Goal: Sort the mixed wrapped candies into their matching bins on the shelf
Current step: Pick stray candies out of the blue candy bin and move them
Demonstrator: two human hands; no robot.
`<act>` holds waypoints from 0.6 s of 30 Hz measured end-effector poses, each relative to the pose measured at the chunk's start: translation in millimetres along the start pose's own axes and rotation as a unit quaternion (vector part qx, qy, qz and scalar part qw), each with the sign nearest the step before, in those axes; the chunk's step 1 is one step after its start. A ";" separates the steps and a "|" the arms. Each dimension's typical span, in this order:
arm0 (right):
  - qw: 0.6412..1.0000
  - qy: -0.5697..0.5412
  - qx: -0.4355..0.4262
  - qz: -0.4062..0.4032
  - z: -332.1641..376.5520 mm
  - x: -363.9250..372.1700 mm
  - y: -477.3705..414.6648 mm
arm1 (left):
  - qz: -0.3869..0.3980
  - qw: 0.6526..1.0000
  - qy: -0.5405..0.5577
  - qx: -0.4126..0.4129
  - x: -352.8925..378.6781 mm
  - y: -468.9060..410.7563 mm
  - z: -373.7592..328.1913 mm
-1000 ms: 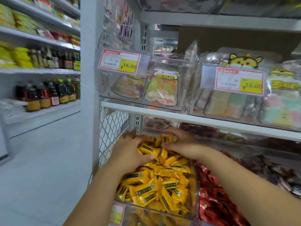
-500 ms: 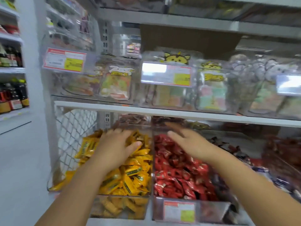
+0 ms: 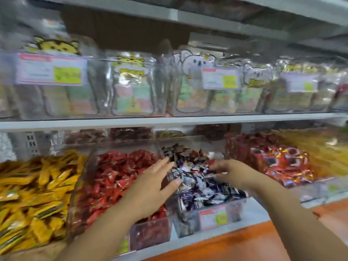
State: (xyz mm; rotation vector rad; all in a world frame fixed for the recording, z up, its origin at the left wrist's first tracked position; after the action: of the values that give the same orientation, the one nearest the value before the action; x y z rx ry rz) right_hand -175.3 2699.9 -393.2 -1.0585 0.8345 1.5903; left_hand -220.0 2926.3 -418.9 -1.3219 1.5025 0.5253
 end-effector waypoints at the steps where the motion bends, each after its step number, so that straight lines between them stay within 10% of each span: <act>1: 1.000 0.003 -0.004 -0.021 1.5 -0.7 -2.5 | -0.005 1.000 -0.003 -0.002 1.0 -1.7 -1.2; 10: 0.999 0.048 -0.016 -0.011 15.0 44.5 -59.3 | -0.048 0.999 -0.018 -0.013 -0.4 0.3 -0.4; 18: 0.987 -0.127 -0.023 -0.093 10.4 20.0 -59.6 | -0.063 0.997 -0.037 -0.001 -3.6 -1.2 -4.9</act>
State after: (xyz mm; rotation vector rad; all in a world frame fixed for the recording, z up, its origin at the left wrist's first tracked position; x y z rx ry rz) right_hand -122.2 2731.5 -408.6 -0.9131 0.5140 1.5519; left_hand -221.3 2923.5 -413.5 -1.3736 1.3494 0.4896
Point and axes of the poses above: each hand's wrist, its own y-axis away from the middle knuckle, its own x-axis out of the palm, z = x × y, the point moved 6 cm from there along -y, towards the middle knuckle, and after that the axes turned 2 degrees about -y, right-handed, at the moved point
